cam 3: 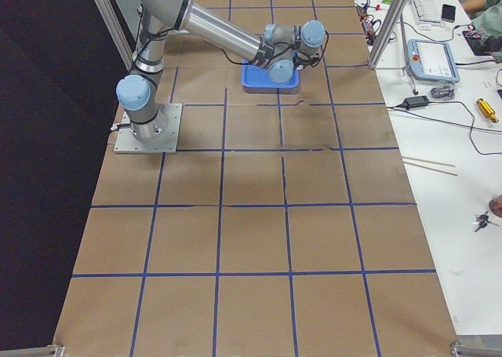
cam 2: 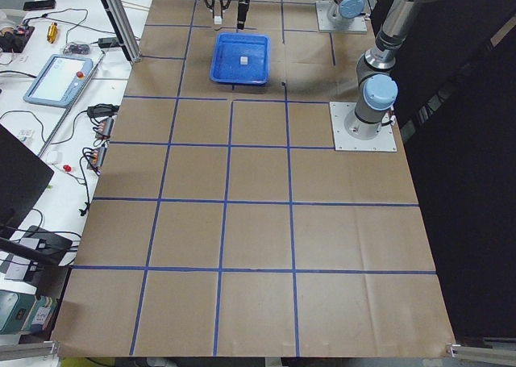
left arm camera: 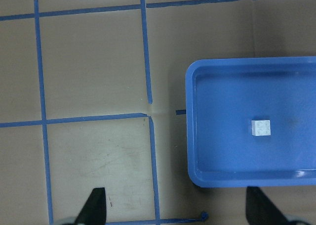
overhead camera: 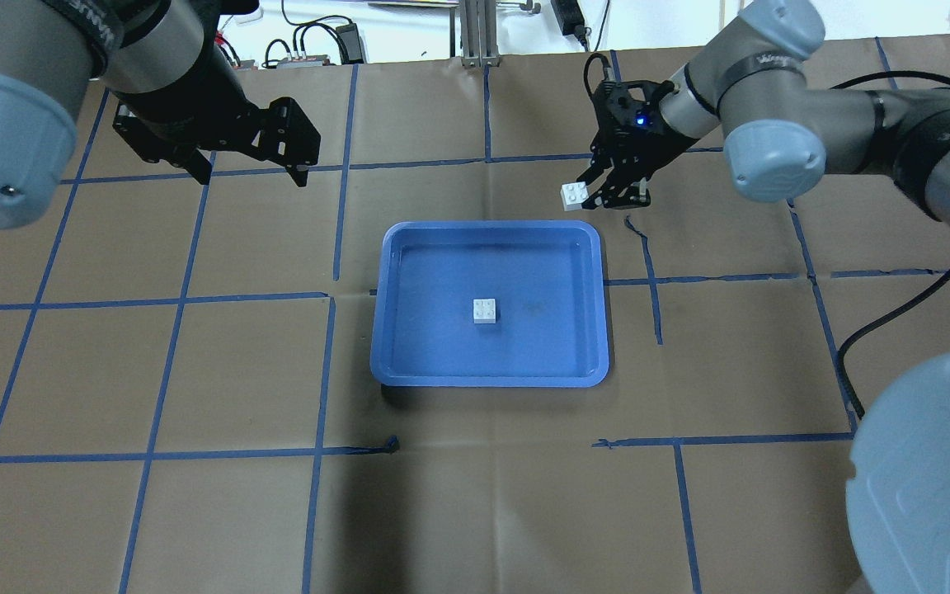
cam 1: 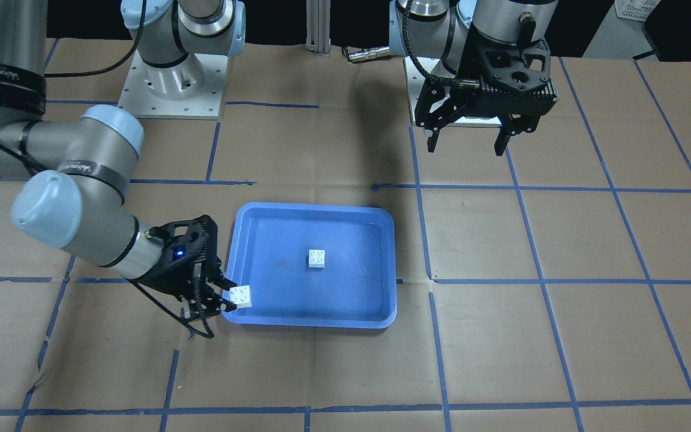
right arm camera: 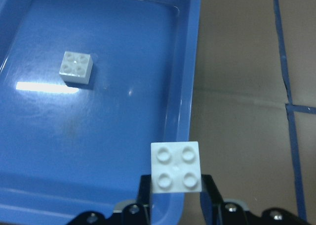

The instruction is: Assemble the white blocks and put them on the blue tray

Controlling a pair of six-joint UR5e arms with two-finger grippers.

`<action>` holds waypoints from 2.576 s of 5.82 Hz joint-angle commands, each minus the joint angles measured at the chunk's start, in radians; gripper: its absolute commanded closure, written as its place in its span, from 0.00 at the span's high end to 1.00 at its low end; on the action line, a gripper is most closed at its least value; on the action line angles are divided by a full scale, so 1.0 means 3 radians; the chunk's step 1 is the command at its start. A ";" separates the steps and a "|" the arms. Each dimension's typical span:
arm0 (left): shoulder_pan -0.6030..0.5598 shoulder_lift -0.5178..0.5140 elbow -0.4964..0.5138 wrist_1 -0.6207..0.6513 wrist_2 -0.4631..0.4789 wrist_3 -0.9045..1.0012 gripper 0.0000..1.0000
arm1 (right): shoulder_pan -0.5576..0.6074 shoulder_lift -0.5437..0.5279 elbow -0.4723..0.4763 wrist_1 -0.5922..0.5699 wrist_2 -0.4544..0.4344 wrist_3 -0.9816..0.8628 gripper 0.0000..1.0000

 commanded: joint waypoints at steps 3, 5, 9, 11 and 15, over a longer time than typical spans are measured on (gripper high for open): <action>0.0000 0.0001 0.0009 0.0000 0.0009 0.0001 0.99 | 0.0262 -0.0149 0.1105 -0.1341 -0.0053 0.0671 0.16; 0.0000 0.0006 0.0009 0.0000 0.0004 0.0012 0.99 | 0.0395 -0.0114 0.1205 -0.1569 -0.0063 0.0785 0.16; -0.0010 0.0026 0.0034 -0.0005 -0.0001 0.0012 0.99 | 0.0487 -0.0068 0.1225 -0.1569 -0.0063 0.0969 0.16; -0.0005 0.0042 0.0034 -0.0005 -0.0027 0.0012 0.99 | 0.0498 -0.0027 0.1225 -0.1574 -0.0063 0.0969 0.16; 0.0000 0.0047 0.0049 -0.0010 -0.0027 -0.0009 0.99 | 0.0498 0.0004 0.1225 -0.1595 -0.0063 0.0969 0.17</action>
